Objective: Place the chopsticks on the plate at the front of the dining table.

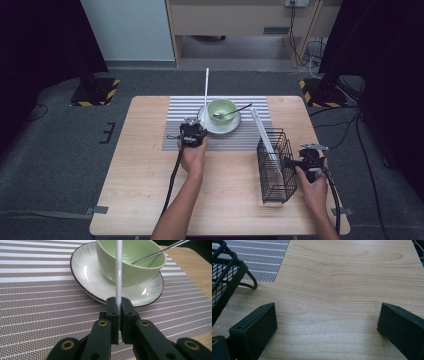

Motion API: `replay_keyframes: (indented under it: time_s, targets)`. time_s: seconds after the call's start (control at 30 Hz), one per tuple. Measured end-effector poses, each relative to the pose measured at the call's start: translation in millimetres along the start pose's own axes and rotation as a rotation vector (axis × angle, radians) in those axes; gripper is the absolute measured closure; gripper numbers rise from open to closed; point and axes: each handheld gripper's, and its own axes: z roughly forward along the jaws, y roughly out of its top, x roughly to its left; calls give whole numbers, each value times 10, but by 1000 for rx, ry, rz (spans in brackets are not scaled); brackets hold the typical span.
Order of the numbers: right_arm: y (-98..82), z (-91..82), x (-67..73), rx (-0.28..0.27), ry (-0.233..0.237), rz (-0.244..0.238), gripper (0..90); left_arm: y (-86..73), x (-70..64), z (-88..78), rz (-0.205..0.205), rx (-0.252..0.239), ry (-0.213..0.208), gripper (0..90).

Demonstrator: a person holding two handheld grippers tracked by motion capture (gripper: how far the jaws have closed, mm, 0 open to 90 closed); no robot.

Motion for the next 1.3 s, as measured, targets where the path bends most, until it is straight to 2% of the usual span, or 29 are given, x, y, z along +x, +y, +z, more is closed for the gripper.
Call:
replay_keyframes:
  time_s: [0.4,0.83,1.3]
  targets:
    - [0,0,0,0,0,0,26,-23,51,-9,-21,0,13,864]
    - [0,0,0,0,0,0,25,-27,67,-12,-23,-2,21,864]
    - [0,0,1,0,0,0,26,-93,75,16,-21,18,66,864]
